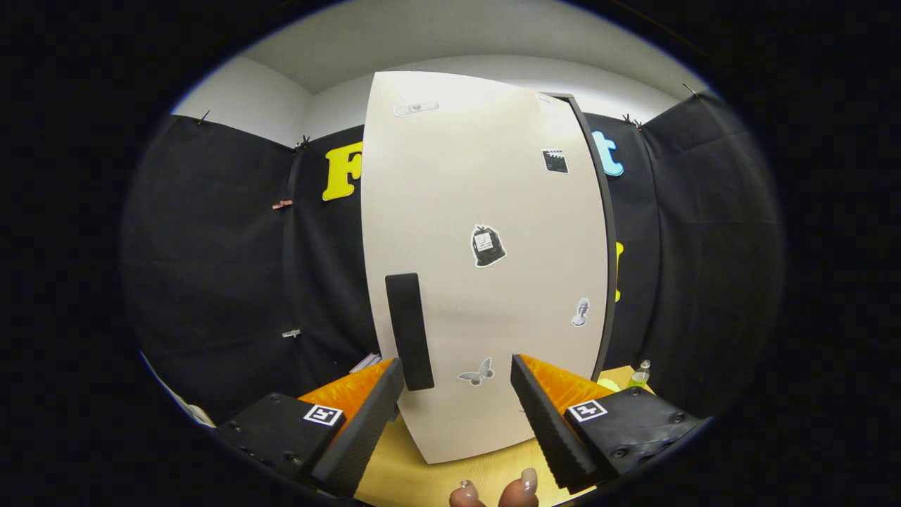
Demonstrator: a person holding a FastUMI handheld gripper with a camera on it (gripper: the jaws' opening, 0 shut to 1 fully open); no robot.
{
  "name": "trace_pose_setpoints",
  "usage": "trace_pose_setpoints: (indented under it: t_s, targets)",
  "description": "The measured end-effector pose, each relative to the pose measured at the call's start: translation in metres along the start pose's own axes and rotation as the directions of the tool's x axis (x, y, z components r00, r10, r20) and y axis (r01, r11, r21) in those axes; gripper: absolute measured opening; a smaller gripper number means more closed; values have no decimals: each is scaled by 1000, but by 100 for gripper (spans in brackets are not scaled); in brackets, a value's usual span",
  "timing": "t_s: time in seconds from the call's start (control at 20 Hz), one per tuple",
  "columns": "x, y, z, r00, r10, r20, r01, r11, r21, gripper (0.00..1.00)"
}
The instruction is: Open the shoe cabinet door, grab the shoes and put them into the shoe cabinet, then close the shoe cabinet door.
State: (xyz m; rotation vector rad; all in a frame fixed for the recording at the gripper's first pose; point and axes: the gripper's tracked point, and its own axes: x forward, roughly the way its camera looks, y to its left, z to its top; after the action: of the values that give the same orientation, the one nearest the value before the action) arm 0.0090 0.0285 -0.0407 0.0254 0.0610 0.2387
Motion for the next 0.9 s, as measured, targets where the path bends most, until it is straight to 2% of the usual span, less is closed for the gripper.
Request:
trace_pose_setpoints:
  t_s: [0.9]
  targets:
    - [2,-19,2,999,-30,-27,30,1000,1,100]
